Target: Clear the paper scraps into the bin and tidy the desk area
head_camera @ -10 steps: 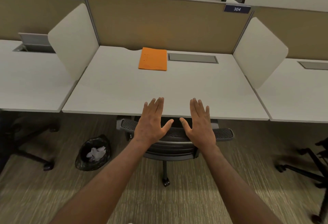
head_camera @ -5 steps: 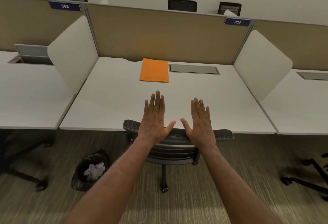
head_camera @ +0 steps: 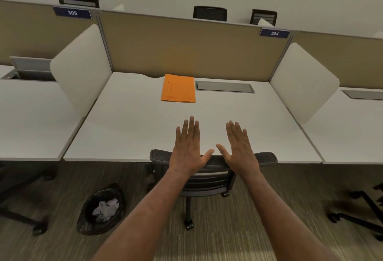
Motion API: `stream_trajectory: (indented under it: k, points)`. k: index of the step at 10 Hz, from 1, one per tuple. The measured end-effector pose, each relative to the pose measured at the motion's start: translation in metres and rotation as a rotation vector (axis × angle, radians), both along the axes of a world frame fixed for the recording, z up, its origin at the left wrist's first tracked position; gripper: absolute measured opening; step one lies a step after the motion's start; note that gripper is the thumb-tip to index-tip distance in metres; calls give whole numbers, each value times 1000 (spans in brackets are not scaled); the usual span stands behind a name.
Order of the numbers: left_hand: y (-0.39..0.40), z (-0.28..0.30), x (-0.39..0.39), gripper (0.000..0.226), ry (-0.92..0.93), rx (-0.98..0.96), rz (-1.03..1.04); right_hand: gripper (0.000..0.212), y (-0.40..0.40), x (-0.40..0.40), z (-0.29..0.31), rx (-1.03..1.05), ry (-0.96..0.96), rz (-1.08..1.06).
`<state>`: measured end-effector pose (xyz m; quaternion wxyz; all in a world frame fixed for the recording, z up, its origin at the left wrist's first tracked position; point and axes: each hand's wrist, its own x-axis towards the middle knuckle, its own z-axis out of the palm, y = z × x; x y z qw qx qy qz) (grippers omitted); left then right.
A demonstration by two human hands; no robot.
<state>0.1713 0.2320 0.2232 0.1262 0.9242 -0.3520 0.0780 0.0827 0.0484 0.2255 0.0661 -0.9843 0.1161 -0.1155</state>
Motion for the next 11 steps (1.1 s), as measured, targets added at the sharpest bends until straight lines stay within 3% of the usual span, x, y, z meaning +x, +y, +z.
stream_trajectory:
  k: [5, 9, 11]
  points:
    - [-1, -3, 1, 99, 17, 4, -32, 79, -1, 1, -3, 12, 28, 24]
    - [0, 10, -1, 90, 92, 132, 18, 76, 2, -2, 9, 46, 29, 18]
    - [-4, 42, 22, 86, -71, 18, 32, 73, -6, 17, 52, 14, -121, 34]
